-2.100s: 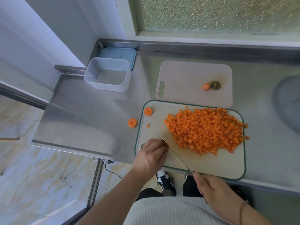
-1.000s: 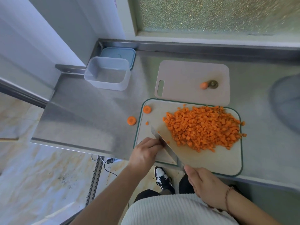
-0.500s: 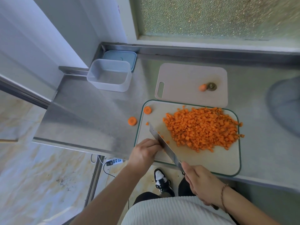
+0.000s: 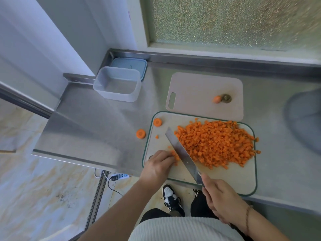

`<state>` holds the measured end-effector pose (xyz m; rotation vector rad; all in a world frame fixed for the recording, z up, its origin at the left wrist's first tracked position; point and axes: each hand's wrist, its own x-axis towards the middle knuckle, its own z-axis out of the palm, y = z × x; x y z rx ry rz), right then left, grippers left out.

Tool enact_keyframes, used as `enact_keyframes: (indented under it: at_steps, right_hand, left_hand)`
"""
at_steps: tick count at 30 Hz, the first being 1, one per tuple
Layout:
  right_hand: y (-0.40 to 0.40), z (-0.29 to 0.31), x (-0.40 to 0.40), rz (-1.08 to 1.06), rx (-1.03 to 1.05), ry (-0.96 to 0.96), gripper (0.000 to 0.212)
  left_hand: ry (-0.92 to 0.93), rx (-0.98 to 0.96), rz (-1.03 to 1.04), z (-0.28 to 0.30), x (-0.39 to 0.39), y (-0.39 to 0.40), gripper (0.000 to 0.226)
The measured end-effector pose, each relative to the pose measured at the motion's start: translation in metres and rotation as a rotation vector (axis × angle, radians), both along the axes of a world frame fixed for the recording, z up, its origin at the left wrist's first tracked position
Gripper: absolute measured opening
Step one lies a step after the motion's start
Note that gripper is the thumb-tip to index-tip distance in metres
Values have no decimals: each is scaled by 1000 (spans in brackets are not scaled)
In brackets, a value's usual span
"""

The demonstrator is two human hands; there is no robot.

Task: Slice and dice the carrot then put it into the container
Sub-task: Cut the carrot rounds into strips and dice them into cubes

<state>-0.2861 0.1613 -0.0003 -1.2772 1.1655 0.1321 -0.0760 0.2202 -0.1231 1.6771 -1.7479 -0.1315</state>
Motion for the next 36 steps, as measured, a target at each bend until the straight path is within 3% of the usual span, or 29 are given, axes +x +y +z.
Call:
enact_keyframes:
  at_steps: [7, 12, 15, 17, 18, 20, 23, 26, 28, 32, 34, 36]
  right_hand:
    - [-4, 8, -19, -133, 94, 12, 57]
    - [-7, 14, -24, -195, 151, -13, 55]
    - [-4, 8, -27, -120, 71, 15, 95]
    - [-2, 0, -31, -129, 6, 45, 126]
    - [-2, -1, -32, -131, -16, 45, 127]
    - [0, -1, -33, -91, -16, 49, 116]
    - [2, -5, -35, -53, 7, 94, 110]
    - [3, -6, -38, -30, 24, 153, 68]
    - [0, -7, -32, 25, 40, 166, 53]
    - [-13, -14, -19, 57, 122, 148, 58]
    - [-18, -13, -13, 43, 156, 129, 56]
    - [-22, -12, -7, 1, 164, 112, 54]
  left_hand:
    - [39, -24, 65, 2, 3, -55, 17]
    - [-102, 2, 55, 18, 48, -69, 18]
    - [-170, 171, 207, 24, 70, -86, 32]
    - [-227, 211, 141, 24, 77, -91, 16]
    - [-245, 215, 98, 25, 80, -92, 11]
    - [-232, 225, 52, 28, 83, -94, 26]
    - [-78, 152, 141, 43, 73, -84, 21]
    - [184, 44, 293, 53, 53, -61, 19]
    - [326, 16, 391, 52, 38, -40, 17]
    - [676, 103, 618, 49, 9, -12, 29]
    - [704, 96, 593, 43, -4, -3, 22]
    - [598, 62, 439, 35, -12, 5, 9]
